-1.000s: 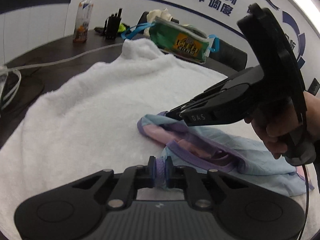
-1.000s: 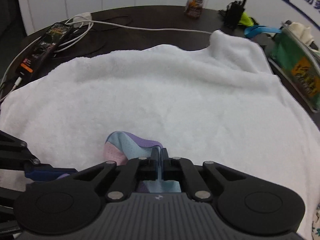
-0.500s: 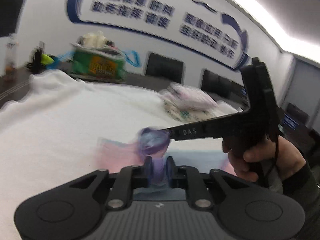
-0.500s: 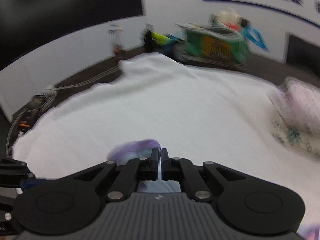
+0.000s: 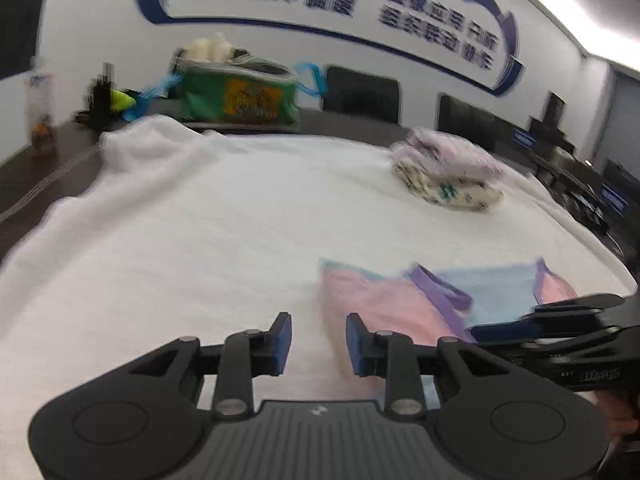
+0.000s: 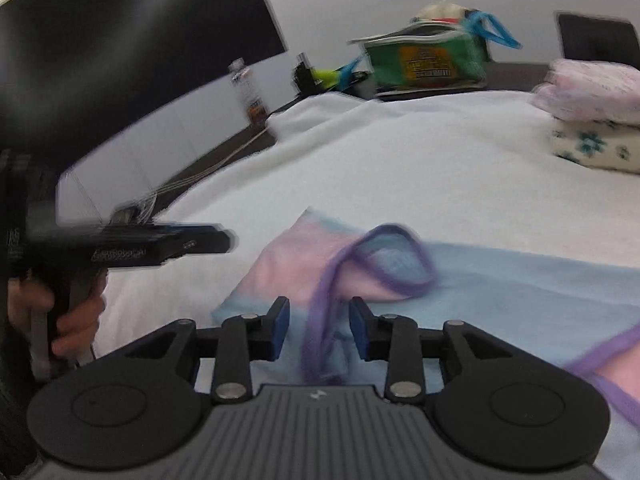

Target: Fold clothes

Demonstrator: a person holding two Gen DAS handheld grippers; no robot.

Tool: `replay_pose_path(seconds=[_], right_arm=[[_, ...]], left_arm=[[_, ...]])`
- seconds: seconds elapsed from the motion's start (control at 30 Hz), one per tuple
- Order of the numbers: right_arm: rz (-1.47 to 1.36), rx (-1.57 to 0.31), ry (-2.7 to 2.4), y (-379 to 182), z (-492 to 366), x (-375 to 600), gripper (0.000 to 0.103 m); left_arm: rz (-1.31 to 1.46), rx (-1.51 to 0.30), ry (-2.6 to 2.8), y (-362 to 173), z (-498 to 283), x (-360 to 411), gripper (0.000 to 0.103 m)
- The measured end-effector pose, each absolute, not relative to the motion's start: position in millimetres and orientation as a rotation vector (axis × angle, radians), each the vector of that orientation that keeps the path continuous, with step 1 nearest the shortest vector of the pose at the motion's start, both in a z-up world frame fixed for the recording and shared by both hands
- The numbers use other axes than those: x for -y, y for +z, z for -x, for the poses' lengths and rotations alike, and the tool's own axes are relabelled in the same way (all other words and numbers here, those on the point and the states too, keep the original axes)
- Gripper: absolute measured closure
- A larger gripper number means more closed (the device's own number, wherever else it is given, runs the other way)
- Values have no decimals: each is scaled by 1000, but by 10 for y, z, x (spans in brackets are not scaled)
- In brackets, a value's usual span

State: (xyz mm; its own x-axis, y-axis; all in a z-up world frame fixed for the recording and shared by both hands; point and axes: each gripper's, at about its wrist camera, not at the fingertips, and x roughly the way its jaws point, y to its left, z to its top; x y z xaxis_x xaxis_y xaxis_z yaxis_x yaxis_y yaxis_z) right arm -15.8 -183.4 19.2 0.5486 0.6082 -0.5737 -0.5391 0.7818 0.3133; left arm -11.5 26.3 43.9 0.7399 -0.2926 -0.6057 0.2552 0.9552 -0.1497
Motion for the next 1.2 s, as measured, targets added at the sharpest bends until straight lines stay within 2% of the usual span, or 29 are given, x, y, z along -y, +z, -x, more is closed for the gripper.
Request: replay_pose_path(seconds=[0.03,0.13,0.2,0.23,0.27,0.3,0.33,0.37,0.43,0.5,0.6,0.7,0.83,0.93,1.0,1.03,1.07,1.13,1.2], right_arm=[[-79,-740,665,157,166,1778,96],[-60,-757,613,123,204,1782,96],[-80,-746,584,148,262,1879,90],[-97,-738,572,172,306,1946,81],[-111,-718,553,197,374,2006,68],[-132,-690,519,226,453,2112,63],[-152,-663,485,255,532,2219,58],[-193,-654,437,253,608,2380,55],[-281,-648,327,223,756,2707,55],[-378,-649,209,168,898,3014,55],[-529,-643,53,91,1110,3424,55],[-602,-635,-20,42,1239,3609,55],[-649,-629,-35,-4,1316,3637,51],[-663,-623,-42,-18,1266,3622,50],[-672,-618,-47,-28,1232,3612,51],[-676,-616,-49,-33,1216,3607,51],[-681,-614,-52,-38,1199,3602,51],[-690,-610,-56,-48,1165,3592,52],[-700,-606,-61,-58,1132,3582,53]], left_arm=[[31,-679,-310,397,124,-181,74],[-51,-693,-336,272,152,64,74],[-118,-683,-357,311,200,54,73],[-141,-681,-368,346,210,22,70],[-163,-669,-375,447,176,-27,69],[-185,-656,-383,548,142,-75,69],[-207,-643,-390,649,107,-122,66],[-259,-626,-435,761,10,-52,57],[-363,-589,-524,985,-182,88,48],[-430,-590,-646,1147,-447,294,44],[-383,-745,-814,1142,-1029,848,45],[-423,-833,-917,918,-1339,1490,46],[-511,-783,-1039,602,-1450,2024,46],[-465,-804,-1104,447,-1551,2131,46],[-448,-820,-1096,388,-1611,2182,49],[-451,-824,-1091,359,-1612,2201,53],[-454,-827,-1087,330,-1613,2220,66],[-476,-810,-1096,304,-1557,2236,82],[-496,-788,-1112,281,-1499,2235,82]])
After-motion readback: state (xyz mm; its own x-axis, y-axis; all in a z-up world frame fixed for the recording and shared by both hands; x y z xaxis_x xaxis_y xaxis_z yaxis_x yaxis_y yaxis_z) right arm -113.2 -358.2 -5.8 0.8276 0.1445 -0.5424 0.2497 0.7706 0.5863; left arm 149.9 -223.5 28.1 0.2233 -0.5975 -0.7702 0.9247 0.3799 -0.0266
